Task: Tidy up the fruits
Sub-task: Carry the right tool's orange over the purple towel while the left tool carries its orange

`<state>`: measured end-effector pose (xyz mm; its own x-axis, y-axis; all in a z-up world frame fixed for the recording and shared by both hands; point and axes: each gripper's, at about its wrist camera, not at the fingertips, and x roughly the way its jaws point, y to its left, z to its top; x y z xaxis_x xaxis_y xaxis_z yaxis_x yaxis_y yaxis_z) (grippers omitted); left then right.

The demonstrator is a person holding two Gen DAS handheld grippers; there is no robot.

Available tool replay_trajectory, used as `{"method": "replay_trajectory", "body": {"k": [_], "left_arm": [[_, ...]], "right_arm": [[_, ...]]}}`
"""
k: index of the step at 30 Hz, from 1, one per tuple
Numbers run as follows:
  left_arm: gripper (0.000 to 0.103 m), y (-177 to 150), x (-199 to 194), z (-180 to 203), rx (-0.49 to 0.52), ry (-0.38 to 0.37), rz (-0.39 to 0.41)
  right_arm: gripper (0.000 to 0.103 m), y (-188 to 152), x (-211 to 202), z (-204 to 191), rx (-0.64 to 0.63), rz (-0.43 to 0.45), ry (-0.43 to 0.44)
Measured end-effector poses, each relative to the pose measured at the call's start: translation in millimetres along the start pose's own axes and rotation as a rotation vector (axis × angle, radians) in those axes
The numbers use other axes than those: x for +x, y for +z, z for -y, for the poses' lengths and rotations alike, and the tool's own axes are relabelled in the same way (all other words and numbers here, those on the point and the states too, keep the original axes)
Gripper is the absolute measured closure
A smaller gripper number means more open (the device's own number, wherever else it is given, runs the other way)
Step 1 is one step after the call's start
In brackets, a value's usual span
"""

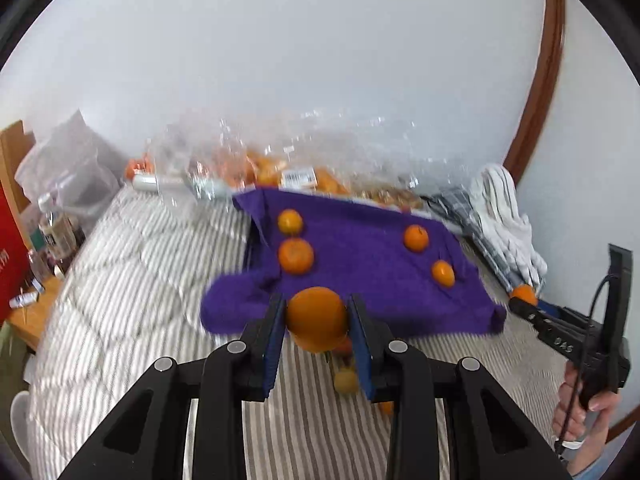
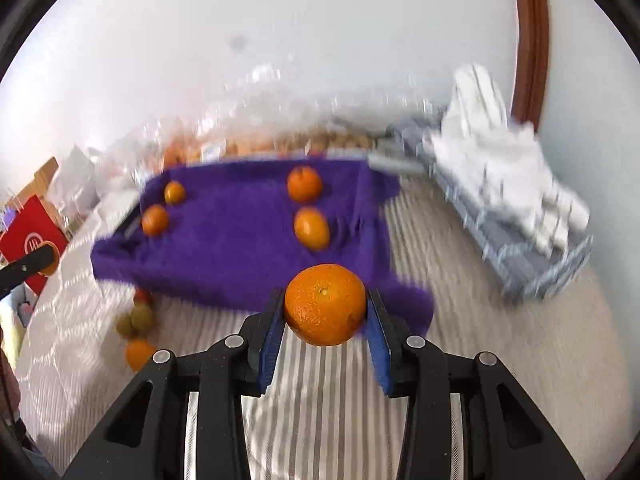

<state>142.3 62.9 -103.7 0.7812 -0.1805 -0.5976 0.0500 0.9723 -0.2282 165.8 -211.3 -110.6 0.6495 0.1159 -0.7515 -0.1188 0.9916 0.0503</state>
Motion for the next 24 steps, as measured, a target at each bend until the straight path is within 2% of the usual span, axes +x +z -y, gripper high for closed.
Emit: {"method": "replay_trajectory", "body": {"k": [5,9,16,20,24], "left_arm": [[0.073,28.0,12.7,2.0,0.002,0.016,0.029],[0.073,38.8,41.0,1.9,-0.019,0.035,0.041],[0.073,30.1,94.9,-10.2,-0.080,0.025,-0.014],[0.073,19.5,103.9,-18.2,-0.057,0.059,-0.036],[0.073,18.7,107.4,-26.2,-0.102,0.025,-0.052]], "right_arm": [[0.064,41.2,-1.6,-7.0,-0.012,0.052,-0.001],[0.064,61.1,17.5,-16.2,-0.005,0.064,0.023],[0.064,48.5,77.6,-22.1,0.024,-0.017,0.090],[0.064,33.5,97.6,-23.6,0.000,-0.063,0.080],[0.064,30.2,105.1,-23.1,0.016,-0.077,0.112]]}}
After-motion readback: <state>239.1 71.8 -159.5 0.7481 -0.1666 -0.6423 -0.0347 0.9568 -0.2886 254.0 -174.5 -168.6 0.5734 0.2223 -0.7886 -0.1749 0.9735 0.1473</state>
